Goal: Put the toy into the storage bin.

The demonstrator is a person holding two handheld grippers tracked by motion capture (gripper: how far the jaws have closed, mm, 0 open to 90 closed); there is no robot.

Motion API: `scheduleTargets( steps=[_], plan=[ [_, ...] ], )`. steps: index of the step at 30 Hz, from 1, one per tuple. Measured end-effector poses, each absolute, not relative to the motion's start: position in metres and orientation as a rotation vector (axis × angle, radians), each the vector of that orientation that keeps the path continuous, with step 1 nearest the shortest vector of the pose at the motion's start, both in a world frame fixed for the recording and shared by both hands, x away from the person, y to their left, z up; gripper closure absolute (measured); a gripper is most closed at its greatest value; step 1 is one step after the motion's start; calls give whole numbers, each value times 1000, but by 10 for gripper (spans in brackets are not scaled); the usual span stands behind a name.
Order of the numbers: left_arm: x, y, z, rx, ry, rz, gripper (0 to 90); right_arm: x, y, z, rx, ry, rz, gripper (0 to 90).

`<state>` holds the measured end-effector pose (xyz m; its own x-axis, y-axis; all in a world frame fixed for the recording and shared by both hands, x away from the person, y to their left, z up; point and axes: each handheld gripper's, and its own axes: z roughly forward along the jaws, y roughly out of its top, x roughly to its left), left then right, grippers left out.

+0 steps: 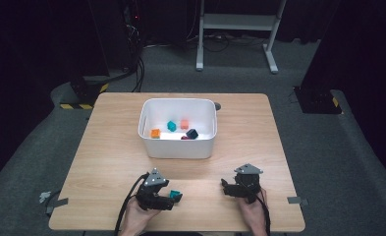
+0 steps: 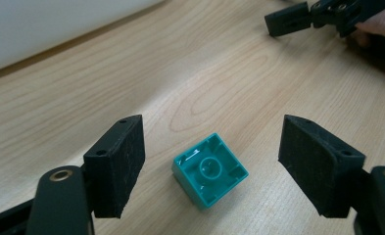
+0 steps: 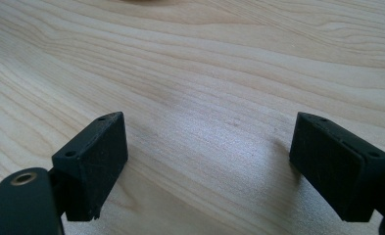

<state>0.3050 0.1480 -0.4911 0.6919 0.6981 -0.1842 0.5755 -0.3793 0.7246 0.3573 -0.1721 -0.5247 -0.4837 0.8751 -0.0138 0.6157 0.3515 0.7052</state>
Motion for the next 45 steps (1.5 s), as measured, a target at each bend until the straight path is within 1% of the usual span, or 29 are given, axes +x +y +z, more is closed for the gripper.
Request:
scheduleTargets(
  steps=[6,23,29,45],
  plan=[
    [305,141,-500,2110,981,201,266,357,-172,-525,1307,2230,910,139],
    [302,140,-513,2090,1021,229,452,357,-172,-525,1306,2230,910,139],
    [303,140,-513,2083,1026,233,482,357,-172,-525,1307,2230,910,139],
    [302,140,-512,2096,1010,247,524,357,-172,-525,1306,2230,910,139]
  ],
)
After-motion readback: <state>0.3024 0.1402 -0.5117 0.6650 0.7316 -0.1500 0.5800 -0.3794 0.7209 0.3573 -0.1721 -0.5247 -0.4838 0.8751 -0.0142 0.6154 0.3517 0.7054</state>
